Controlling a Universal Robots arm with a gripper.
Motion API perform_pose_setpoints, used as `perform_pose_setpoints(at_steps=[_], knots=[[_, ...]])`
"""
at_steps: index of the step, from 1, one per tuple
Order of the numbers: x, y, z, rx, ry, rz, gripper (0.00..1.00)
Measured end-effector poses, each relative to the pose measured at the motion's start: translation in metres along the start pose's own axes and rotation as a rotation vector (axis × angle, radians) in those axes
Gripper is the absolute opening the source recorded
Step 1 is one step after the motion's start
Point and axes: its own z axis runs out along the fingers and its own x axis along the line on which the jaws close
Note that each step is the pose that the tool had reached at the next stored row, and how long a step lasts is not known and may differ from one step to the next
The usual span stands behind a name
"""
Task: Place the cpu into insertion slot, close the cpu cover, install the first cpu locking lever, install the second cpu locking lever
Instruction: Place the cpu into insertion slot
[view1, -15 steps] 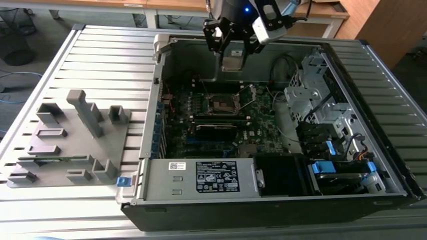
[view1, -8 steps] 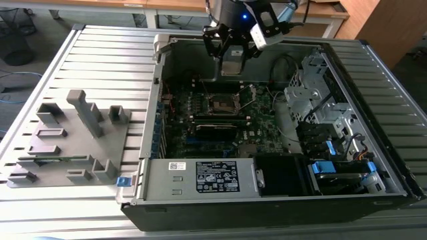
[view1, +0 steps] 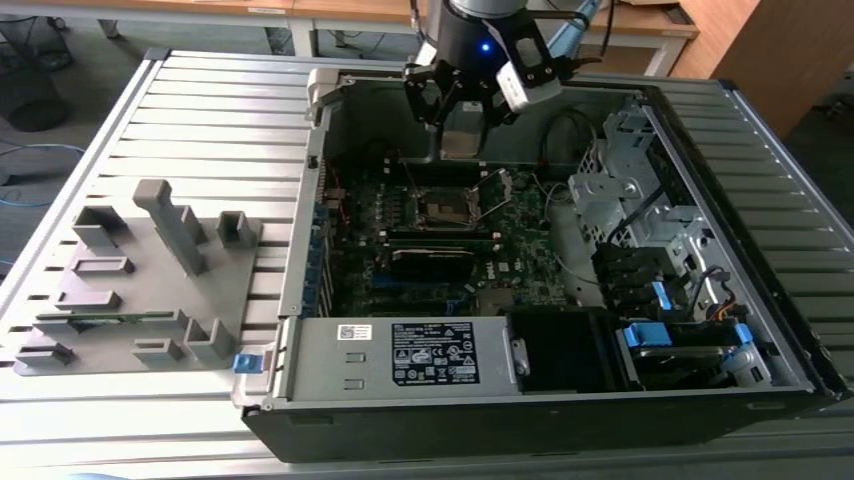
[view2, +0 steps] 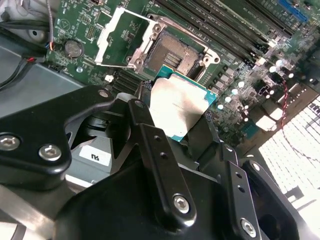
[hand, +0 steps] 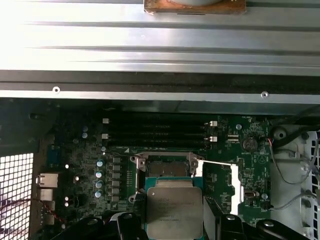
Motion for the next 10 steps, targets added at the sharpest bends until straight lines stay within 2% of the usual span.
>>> perform_pose_setpoints(at_steps=[5, 10], knots=[[0.0005, -0.0012, 0.0067, -0.0001, -0.0004, -0.006, 0.54], [0.0007, -0.0013, 0.0069, 0.0001, -0.0003, -0.006, 0.54]])
